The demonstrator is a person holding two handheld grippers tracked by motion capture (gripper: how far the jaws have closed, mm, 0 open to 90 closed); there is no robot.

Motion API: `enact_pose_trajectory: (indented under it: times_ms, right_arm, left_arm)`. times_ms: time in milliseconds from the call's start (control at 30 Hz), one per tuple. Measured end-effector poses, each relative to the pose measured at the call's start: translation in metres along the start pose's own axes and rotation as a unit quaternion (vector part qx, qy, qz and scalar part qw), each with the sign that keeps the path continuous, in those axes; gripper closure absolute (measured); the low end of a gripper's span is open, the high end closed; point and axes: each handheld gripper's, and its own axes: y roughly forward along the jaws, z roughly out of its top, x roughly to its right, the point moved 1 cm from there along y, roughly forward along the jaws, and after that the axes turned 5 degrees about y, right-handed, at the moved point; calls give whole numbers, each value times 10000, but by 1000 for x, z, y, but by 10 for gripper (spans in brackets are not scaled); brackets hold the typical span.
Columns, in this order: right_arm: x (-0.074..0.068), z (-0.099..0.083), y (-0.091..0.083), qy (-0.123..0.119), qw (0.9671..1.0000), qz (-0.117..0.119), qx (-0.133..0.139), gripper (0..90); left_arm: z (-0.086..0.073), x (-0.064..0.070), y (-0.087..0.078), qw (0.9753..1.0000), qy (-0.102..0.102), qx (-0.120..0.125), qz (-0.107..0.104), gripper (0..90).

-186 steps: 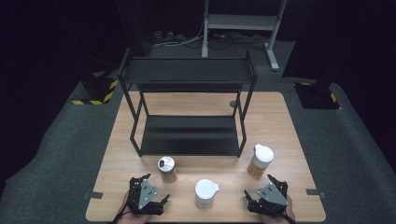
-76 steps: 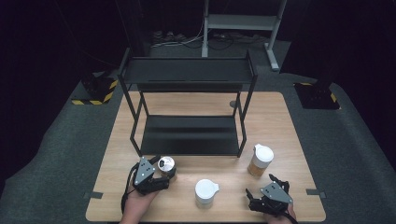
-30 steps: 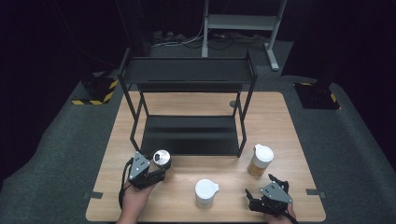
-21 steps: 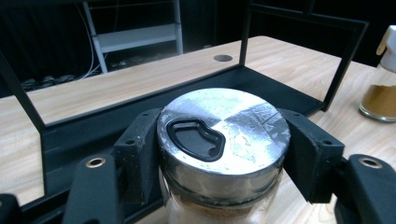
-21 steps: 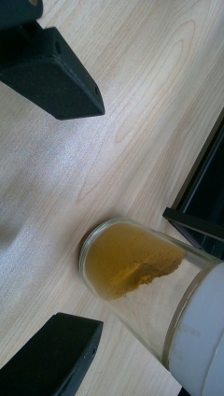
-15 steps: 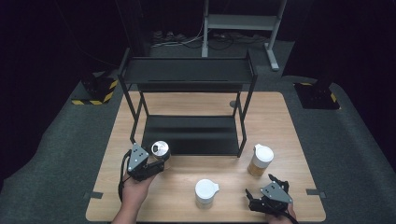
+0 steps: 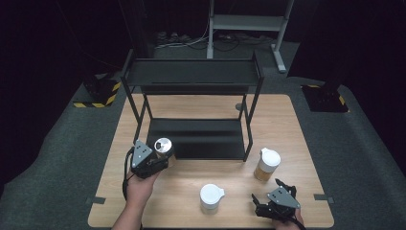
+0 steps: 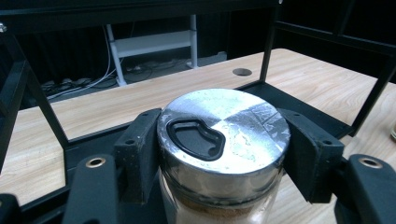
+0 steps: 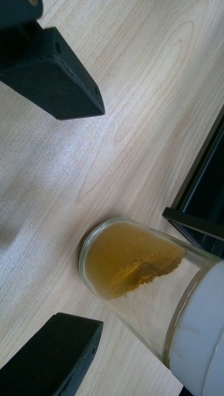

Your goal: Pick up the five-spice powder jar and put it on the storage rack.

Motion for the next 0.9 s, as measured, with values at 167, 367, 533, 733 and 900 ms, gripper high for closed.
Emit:
enact_pose_trajectory:
  times_ms: [167, 367, 533, 733, 900]
  right_arm:
    - [0, 0, 0, 2, 10000, 0, 8, 0]
    - [1, 0, 0, 12, 10000, 8, 12, 0]
    - [1, -1, 0, 34, 10000, 16, 15, 0]
    - [2, 0, 0, 46, 10000, 26, 11, 0]
    - [2, 0, 0, 40, 10000, 31, 12, 0]
  left_arm:
    - [3, -1, 6, 10000, -26, -16, 70, 350]
    - [7, -2, 13, 9999, -23, 6, 150, 350]
    - [11, -3, 20, 9998, -22, -17, 200, 350]
    - [12, -5, 29, 9997, -55, -22, 255, 350]
    - [11, -5, 35, 9995, -87, -55, 285, 349]
